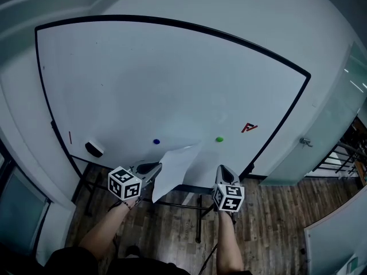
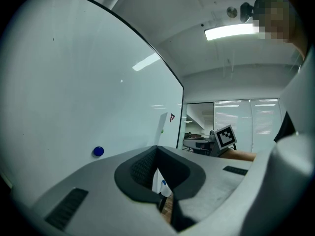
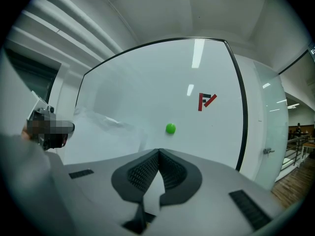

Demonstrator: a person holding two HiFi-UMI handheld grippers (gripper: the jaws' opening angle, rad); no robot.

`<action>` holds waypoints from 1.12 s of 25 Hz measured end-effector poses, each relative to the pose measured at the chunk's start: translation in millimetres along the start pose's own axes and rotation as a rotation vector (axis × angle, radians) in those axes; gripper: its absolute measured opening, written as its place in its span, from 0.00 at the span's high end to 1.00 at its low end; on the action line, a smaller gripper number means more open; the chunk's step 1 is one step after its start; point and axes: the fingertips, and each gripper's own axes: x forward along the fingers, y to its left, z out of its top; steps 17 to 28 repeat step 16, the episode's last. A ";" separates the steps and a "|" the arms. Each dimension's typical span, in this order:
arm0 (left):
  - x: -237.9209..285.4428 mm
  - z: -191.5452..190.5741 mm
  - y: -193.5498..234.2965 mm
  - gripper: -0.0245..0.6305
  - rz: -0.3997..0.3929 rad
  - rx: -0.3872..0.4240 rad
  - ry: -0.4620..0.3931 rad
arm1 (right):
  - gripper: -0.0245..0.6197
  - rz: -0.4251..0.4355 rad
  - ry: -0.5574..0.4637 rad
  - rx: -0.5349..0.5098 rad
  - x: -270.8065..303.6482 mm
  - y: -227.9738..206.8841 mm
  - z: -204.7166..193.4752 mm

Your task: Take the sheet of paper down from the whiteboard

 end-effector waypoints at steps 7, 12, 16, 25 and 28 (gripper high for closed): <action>1.5 4.4 1.3 0.93 0.008 0.006 -0.007 | 0.92 0.006 -0.006 -0.001 3.7 -1.9 3.4; 2.4 6.1 9.0 0.93 0.012 0.001 -0.011 | 0.92 0.000 -0.002 -0.005 10.7 -1.5 3.5; 4.3 6.7 11.4 0.93 0.012 0.004 -0.011 | 0.92 -0.002 -0.002 -0.009 13.1 -3.8 2.6; 4.3 6.7 11.4 0.93 0.012 0.004 -0.011 | 0.92 -0.002 -0.002 -0.009 13.1 -3.8 2.6; 4.3 6.7 11.4 0.93 0.012 0.004 -0.011 | 0.92 -0.002 -0.002 -0.009 13.1 -3.8 2.6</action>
